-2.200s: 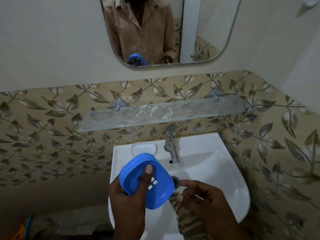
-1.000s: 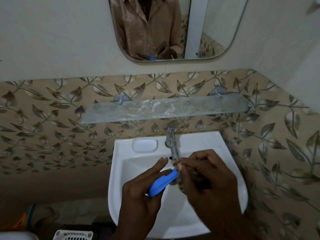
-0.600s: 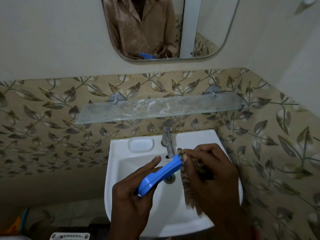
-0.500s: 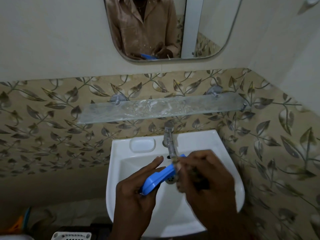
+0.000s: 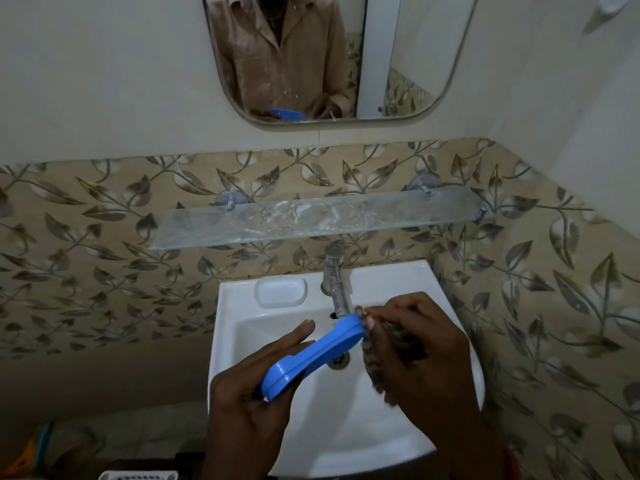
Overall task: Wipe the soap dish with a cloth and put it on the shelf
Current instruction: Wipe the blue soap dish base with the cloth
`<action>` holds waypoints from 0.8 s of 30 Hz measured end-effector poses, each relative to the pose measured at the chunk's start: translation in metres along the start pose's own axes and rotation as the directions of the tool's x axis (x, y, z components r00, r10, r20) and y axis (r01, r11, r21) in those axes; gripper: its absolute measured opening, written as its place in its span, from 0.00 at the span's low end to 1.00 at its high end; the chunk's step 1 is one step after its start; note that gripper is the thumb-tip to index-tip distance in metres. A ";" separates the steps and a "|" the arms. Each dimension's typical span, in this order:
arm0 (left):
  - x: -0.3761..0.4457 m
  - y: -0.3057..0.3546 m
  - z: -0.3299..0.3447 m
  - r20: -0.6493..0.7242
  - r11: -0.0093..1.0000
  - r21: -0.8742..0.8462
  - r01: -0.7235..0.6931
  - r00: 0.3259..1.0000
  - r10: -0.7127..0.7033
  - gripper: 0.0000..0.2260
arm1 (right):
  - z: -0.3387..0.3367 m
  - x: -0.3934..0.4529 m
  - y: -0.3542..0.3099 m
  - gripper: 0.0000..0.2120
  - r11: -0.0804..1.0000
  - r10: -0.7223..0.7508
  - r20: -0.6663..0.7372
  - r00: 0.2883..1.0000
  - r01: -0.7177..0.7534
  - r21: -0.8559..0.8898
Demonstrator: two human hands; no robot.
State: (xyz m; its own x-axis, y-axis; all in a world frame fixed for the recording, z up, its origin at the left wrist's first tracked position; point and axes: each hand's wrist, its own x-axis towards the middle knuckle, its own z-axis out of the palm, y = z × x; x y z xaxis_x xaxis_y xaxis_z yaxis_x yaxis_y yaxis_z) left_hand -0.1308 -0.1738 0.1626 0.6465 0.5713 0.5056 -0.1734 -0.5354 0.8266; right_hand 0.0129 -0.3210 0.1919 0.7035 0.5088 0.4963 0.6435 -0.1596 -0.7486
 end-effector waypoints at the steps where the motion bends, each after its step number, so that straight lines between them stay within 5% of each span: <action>1: 0.001 0.000 0.000 -0.010 1.000 -0.012 -0.002 1.000 0.002 0.17 | 0.001 -0.004 0.008 0.05 0.996 0.059 0.009 0.998 -0.059 0.063; 4: 0.003 0.001 0.003 0.008 0.998 -0.052 0.045 0.999 -0.044 0.17 | 0.001 -0.013 0.009 0.04 0.929 0.226 -0.028 0.974 -0.207 0.307; 9: 0.001 -0.002 0.007 0.075 0.992 -0.044 0.121 0.990 -0.117 0.17 | 0.000 -0.005 -0.013 0.05 0.992 0.038 -0.030 0.999 -0.035 0.118; 15: 0.002 -0.006 -0.003 0.064 0.983 -0.098 0.153 0.987 -0.147 0.15 | 0.002 -0.012 -0.002 0.04 0.924 0.282 -0.042 0.959 -0.260 0.279; 19: 0.011 0.007 -0.002 0.044 0.953 -0.183 0.243 0.970 -0.239 0.15 | 0.007 -0.023 -0.002 0.07 0.775 0.470 0.038 0.882 -0.433 0.459; 23: 0.021 0.017 0.006 0.050 0.851 -0.373 0.370 0.924 -0.380 0.08 | 0.021 -0.033 -0.016 0.07 0.689 0.457 0.208 0.865 -0.492 0.532; 24: 0.022 0.013 0.008 0.091 0.815 -0.432 0.386 0.918 -0.387 0.18 | 0.023 -0.035 -0.018 0.07 0.712 0.450 0.243 0.859 -0.510 0.483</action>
State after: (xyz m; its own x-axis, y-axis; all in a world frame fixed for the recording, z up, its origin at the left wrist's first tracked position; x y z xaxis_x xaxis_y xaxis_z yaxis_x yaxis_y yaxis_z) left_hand -0.1128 -0.1738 0.1824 0.7276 0.6751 0.1218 -0.2125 0.0530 0.9757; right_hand -0.0297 -0.3168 0.1779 0.8207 0.5711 -0.0177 -0.0463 0.0356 -0.9983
